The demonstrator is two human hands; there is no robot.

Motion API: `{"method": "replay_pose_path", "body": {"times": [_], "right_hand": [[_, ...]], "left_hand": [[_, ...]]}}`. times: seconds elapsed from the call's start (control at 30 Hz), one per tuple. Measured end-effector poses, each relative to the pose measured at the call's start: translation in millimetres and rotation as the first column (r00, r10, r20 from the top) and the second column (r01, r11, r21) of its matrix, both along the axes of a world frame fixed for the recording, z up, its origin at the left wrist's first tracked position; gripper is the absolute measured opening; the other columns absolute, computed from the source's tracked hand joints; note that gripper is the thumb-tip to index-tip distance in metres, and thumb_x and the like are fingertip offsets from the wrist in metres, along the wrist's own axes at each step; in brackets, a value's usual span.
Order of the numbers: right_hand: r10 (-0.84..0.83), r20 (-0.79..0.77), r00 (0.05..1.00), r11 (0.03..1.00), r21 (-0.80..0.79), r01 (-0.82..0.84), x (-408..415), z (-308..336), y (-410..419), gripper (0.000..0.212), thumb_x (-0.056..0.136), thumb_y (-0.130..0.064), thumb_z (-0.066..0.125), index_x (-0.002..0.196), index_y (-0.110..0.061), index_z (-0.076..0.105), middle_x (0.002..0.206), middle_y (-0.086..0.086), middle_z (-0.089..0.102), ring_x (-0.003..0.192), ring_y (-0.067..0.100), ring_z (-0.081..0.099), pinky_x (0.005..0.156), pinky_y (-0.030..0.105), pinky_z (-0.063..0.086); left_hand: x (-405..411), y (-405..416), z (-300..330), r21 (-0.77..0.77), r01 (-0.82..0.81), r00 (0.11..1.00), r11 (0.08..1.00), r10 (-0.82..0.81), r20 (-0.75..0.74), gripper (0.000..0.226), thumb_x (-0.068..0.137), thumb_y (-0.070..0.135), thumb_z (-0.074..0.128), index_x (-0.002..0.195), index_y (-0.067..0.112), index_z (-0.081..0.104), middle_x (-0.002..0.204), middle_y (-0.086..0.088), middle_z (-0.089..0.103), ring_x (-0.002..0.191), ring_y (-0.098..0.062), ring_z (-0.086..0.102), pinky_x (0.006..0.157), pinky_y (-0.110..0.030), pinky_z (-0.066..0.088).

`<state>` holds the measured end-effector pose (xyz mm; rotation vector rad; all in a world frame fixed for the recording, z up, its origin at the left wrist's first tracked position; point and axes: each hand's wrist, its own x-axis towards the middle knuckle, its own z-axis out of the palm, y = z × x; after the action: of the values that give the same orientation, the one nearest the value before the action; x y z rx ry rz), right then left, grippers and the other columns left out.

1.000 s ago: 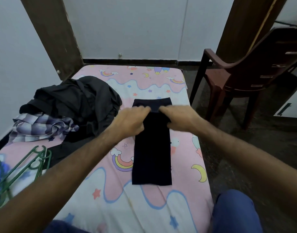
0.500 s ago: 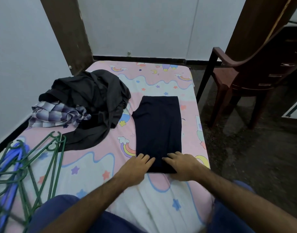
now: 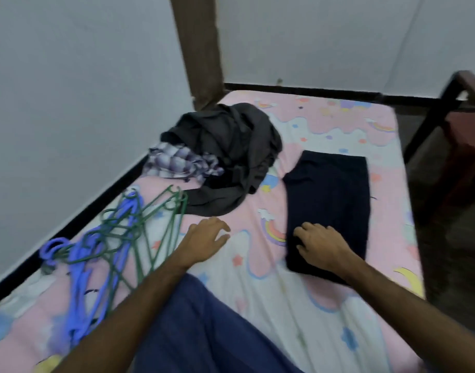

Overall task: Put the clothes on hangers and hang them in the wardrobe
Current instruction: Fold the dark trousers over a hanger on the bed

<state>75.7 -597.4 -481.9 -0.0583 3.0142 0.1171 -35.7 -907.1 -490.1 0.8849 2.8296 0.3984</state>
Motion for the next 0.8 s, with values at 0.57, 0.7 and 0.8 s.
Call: {"method": "replay_pose_path", "body": {"times": [0.57,0.7,0.8], "right_hand": [[0.400,0.178,0.899,0.810,-0.527,-0.256,-104.8,-17.8,-211.9,0.032,0.096,-0.018,0.059,0.127,-0.012,0.062,0.128,0.005,0.062,0.112,0.020,0.058,0.097,0.030,0.046],[0.395,0.151,0.906,0.801,-0.539,-0.260,-107.4,-16.6,-205.5,0.026,0.097,-0.014,0.060,0.122,-0.009,0.063,0.127,0.003,0.063,0.103,0.014,0.058,0.091,0.023,0.046],[0.379,0.112,0.919,0.792,-0.554,-0.258,-108.0,-14.8,-200.6,0.021,0.097,-0.011,0.058,0.116,-0.003,0.064,0.117,-0.010,0.061,0.101,0.013,0.057,0.081,0.006,0.042]], "left_hand": [[37.0,-171.9,-39.6,0.310,-0.712,0.658,0.630,0.753,-0.021,0.077,0.072,0.032,0.086,0.135,0.014,0.046,0.130,-0.010,0.052,0.117,-0.033,0.052,0.089,-0.047,0.047],[33.2,-180.4,-40.3,0.402,-0.749,0.636,0.527,0.742,0.212,0.058,0.084,0.021,0.078,0.133,0.016,0.048,0.118,-0.007,0.065,0.108,-0.029,0.063,0.086,-0.039,0.051],[33.4,-183.8,-34.7,0.451,-0.756,0.607,0.474,0.766,0.213,0.034,0.089,0.013,0.069,0.121,0.013,0.056,0.112,-0.001,0.065,0.104,-0.026,0.063,0.080,-0.032,0.046]]}}
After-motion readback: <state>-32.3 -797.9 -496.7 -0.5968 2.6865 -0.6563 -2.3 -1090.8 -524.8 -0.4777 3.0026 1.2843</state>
